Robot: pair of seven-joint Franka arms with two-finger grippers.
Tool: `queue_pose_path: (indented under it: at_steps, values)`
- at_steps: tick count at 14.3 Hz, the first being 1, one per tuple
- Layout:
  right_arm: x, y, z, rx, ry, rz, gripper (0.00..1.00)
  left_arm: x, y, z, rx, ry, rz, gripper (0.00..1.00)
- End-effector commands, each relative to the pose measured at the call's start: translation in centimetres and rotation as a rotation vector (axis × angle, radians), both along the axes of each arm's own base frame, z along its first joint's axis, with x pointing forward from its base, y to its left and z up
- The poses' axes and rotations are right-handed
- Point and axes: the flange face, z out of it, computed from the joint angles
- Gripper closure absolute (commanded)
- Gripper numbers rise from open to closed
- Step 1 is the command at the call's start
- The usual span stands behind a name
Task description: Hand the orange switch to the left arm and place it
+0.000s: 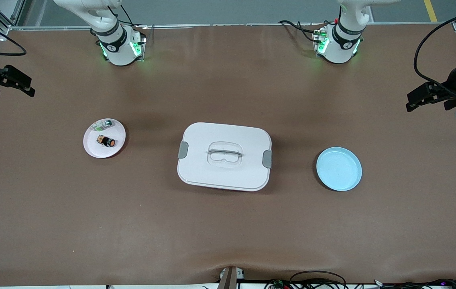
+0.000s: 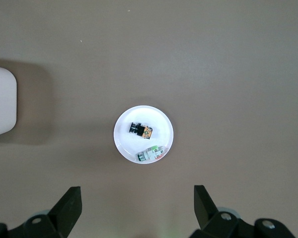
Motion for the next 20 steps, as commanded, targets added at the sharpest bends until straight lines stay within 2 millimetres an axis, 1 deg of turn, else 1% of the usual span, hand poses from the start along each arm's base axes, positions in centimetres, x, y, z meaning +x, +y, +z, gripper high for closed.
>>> queue_pose_path:
  at_steps: [1, 8, 11, 13, 15, 18, 20]
  values:
    - [0.2, 0.1, 0.5, 0.011, -0.003, -0.008, 0.0, 0.1, -0.1, 0.2, -0.009, -0.005, -0.009, 0.0]
    - [0.2, 0.1, 0.5, 0.011, -0.003, -0.009, 0.0, 0.1, -0.2, 0.4, -0.016, -0.01, -0.011, 0.0]
    - [0.3, 0.1, 0.4, 0.011, -0.002, -0.009, 0.0, 0.6, -0.2, -0.6, -0.01, 0.007, -0.01, 0.0]
    - [0.3, 0.1, 0.4, 0.011, -0.002, -0.009, 0.0, 0.6, -0.3, -0.8, -0.013, 0.011, -0.012, 0.0]
    - [0.2, 0.1, 0.5, 0.011, -0.003, -0.009, 0.0, 1.1, -0.2, -1.7, -0.013, 0.028, -0.004, 0.0]
    - [0.3, 0.1, 0.7, 0.009, -0.009, -0.011, 0.0, 1.1, 0.3, -1.7, -0.016, 0.031, 0.002, 0.0]
    - [0.6, 0.6, 0.2, 0.011, 0.001, 0.001, 0.0, 1.1, 0.1, -1.7, -0.012, 0.031, -0.001, 0.0]
